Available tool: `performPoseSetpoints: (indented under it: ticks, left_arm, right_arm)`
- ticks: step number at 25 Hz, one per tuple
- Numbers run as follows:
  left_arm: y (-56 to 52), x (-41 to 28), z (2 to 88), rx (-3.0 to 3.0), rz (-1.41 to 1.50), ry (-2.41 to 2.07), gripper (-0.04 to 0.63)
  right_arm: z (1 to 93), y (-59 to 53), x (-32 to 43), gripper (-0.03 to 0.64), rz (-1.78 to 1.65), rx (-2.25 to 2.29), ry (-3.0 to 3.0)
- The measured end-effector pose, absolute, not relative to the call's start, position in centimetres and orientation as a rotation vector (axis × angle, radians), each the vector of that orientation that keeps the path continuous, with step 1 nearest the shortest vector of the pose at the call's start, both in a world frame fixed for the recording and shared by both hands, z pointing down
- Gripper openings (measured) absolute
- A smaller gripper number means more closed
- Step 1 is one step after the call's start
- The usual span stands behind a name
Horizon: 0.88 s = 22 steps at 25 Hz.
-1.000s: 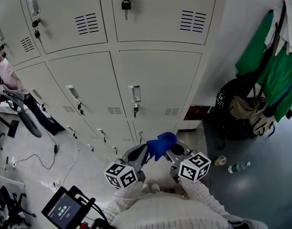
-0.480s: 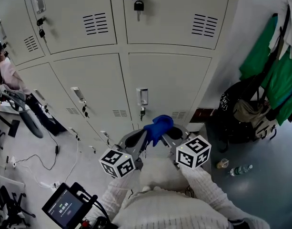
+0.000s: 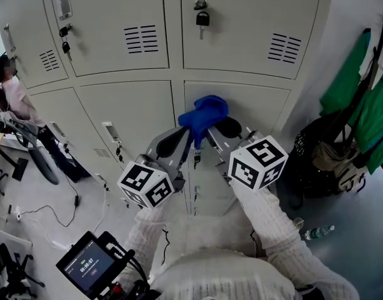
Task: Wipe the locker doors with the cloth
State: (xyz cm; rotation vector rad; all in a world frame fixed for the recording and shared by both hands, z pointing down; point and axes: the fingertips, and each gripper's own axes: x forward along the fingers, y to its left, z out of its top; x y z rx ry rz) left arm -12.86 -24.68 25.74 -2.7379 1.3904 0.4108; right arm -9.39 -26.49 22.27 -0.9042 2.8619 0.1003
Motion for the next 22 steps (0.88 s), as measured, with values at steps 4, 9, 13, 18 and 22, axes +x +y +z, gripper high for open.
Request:
performPoseSetpoints:
  ticks: [4, 9, 13, 18, 22]
  left_arm:
    - [-25.9, -13.8, 23.1, -2.679, 0.418, 1.386, 0.008]
    - [-27.0, -15.3, 22.1, -2.615, 0.357, 1.458, 0.006]
    - [-27.4, -15.5, 22.2, -2.637, 0.333, 1.442, 0.006]
    - [-27.5, -15.5, 22.5, -2.653, 0.326, 1.429, 0.008]
    - [-27.3, -15.5, 24.0, -2.691, 0.337, 1.448, 0.006]
  right_arm:
    - [19.8, -27.8, -10.9, 0.052, 0.182, -0.95, 2.849]
    - [19.3, -29.6, -11.5, 0.052, 0.174, -1.013, 2.842]
    - [19.2, -29.6, -11.6, 0.051, 0.173, -0.984, 2.844]
    - [19.1, -29.6, -11.6, 0.051, 0.193, -0.991, 2.825]
    - [19.6, -29.6, -11.6, 0.051, 0.215, -1.02, 2.819]
